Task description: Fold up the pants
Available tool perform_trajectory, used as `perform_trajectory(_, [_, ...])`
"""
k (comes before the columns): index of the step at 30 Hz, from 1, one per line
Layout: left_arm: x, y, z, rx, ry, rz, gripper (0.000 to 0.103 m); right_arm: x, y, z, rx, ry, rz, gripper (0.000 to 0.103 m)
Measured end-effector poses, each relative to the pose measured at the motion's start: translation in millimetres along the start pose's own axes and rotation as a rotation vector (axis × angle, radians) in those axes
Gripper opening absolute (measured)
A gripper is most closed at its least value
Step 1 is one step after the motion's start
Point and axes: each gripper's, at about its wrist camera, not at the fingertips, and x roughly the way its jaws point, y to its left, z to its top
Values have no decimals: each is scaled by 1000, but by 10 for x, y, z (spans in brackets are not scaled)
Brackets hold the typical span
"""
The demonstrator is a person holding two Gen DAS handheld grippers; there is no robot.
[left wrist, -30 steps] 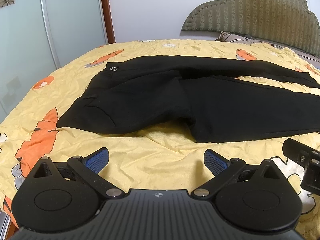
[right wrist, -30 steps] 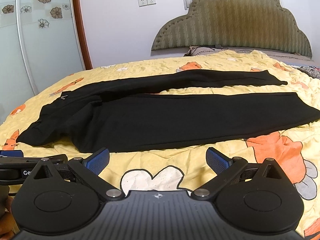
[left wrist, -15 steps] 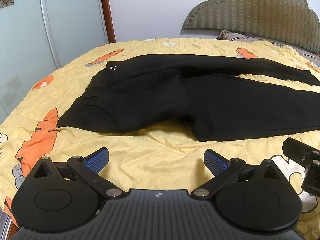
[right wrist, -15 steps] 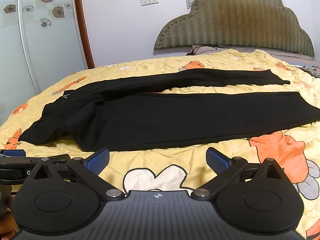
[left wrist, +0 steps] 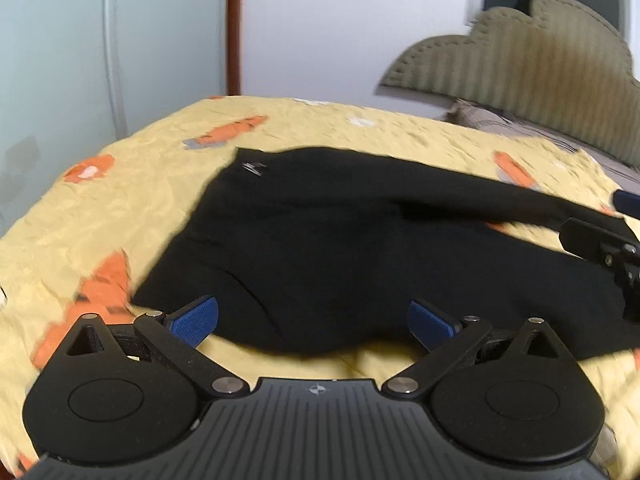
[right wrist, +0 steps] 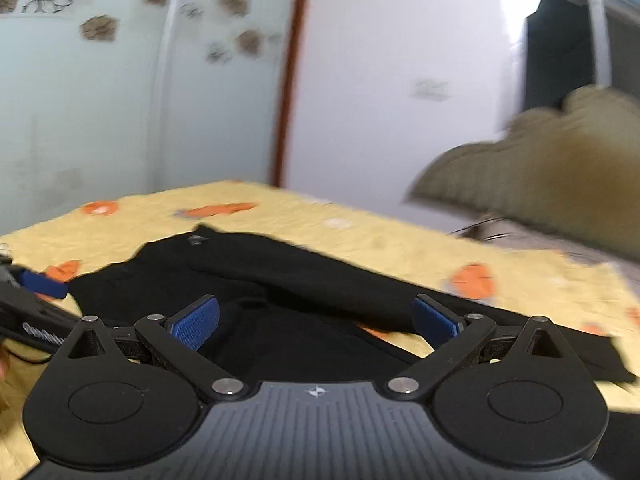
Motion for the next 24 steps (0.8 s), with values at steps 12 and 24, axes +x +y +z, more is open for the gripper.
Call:
perform_trajectory(12, [700, 744, 928, -154, 77, 25, 102, 2374, -350, 717, -119, 226, 426, 103])
perform_trajectory(24, [1627, 728, 1686, -143, 151, 42, 102, 3903, -513, 755, -237, 455, 546, 65])
